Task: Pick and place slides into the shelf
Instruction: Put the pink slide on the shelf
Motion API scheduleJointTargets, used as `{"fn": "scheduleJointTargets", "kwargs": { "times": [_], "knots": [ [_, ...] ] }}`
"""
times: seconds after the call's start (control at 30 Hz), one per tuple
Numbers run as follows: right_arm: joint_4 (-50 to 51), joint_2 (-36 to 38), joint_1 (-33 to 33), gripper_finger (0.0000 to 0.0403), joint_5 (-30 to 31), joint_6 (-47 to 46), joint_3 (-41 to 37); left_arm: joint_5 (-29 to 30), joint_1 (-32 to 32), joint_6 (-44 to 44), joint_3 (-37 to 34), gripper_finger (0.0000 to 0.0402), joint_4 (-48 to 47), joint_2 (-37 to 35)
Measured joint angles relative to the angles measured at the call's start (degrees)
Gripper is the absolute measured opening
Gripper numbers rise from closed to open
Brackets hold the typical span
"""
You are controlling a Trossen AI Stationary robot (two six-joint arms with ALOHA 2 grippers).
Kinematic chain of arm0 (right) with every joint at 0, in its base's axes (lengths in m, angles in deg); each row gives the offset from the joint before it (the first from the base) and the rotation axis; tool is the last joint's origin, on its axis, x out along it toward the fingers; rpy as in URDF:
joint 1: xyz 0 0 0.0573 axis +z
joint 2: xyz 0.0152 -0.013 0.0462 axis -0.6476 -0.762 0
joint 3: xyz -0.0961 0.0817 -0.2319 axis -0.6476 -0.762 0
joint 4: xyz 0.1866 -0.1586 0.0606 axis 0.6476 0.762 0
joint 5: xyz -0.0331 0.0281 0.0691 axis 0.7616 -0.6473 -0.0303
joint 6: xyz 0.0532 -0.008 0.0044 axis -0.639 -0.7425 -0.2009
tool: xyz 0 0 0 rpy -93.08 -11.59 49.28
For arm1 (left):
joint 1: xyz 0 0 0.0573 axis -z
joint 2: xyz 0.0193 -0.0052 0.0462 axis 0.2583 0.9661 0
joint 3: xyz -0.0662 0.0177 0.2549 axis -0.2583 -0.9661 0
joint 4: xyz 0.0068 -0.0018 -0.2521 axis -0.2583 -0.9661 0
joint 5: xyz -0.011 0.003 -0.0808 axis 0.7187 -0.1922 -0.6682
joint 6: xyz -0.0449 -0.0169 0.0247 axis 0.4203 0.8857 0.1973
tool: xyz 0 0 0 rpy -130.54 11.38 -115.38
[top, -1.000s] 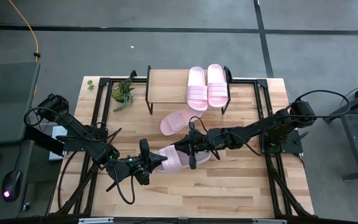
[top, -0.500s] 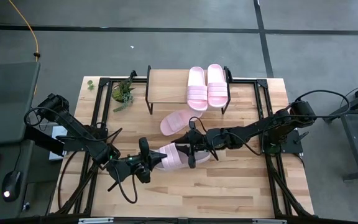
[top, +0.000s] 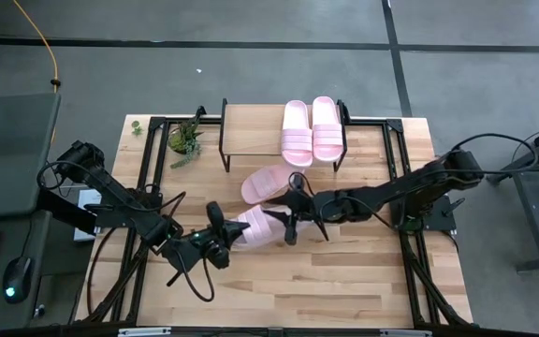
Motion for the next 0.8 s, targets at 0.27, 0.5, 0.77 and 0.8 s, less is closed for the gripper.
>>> {"fn": "scheduleJointTargets", "kwargs": {
  "times": [0.27,0.5,0.77,0.8],
  "knots": [
    [8.7,5.4,0.4,0.0119,0.8,-2.7,0.0,3.9,0.0,0.5,0.0,0.0003,-0.2,0.0],
    [17.3,10.4,2.0,0.0119,12.7,-1.3,0.0,11.5,0.0,-0.3,0.0,0.0005,-0.2,0.0],
    [20.8,11.7,2.3,0.0119,15.5,-1.2,-0.1,21.9,0.0,-3.3,0.8,0.0004,-0.2,0.0],
    [20.8,11.7,2.3,0.0119,15.6,-1.2,-0.1,22.8,0.0,-3.6,1.2,0.0003,-0.2,0.0]
  ]
}}
